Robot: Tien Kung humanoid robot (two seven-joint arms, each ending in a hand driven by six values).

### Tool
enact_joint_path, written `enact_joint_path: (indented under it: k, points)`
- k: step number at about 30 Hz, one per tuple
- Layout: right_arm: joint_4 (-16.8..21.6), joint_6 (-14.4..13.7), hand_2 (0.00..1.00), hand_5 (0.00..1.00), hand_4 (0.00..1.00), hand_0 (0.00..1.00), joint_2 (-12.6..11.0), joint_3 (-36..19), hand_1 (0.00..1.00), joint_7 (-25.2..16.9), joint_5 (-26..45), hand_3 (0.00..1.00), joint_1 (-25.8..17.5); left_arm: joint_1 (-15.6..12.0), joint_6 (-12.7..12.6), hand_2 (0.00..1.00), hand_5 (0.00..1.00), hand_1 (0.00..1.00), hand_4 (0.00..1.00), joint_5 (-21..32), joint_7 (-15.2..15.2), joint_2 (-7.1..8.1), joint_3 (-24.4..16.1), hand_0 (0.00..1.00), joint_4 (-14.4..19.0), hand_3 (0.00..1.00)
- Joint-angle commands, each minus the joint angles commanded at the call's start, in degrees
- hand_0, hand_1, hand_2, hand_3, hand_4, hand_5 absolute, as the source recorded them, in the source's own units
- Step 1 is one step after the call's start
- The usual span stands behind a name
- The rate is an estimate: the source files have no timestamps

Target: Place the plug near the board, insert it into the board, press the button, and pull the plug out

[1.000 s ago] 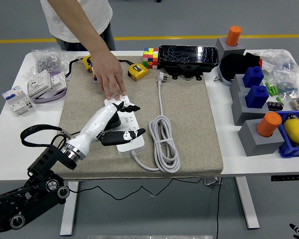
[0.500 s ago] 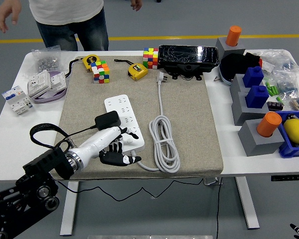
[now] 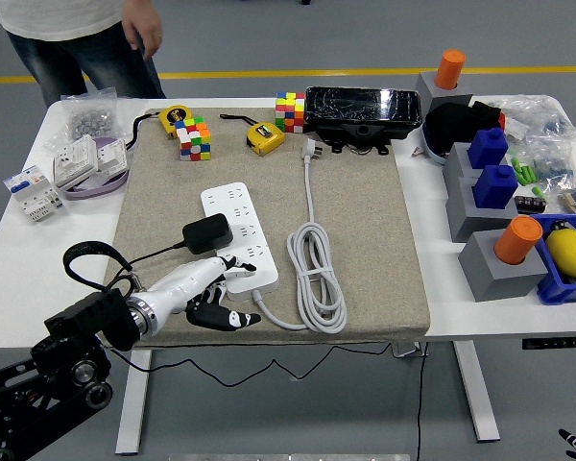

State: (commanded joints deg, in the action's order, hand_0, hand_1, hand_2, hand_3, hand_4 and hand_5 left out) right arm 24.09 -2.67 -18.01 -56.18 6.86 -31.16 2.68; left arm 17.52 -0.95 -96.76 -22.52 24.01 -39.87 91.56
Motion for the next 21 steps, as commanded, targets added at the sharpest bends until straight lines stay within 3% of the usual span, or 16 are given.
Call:
enact_joint_path:
  k: [15, 21]
  points:
    - [0.01, 0.06, 0.625, 0.502, 0.968, 0.561, -0.02, 0.05, 0.641, 0.01, 0.03, 0.605, -0.34, 0.44, 1.04, 0.143, 0.369, 0.079, 0.831, 0.14, -1.46, -0.81, 0.69, 0.074, -2.77, 0.854]
    - [0.01, 0.08, 0.625, 0.502, 0.968, 0.561, 0.12, -0.27, 0.64, -0.01, -0.04, 0.605, -0.48, 0.14, 0.93, 0.143, 0.368, 0.079, 0.827, 0.51, -1.09, -0.84, 0.26, 0.073, -2.42, 0.839]
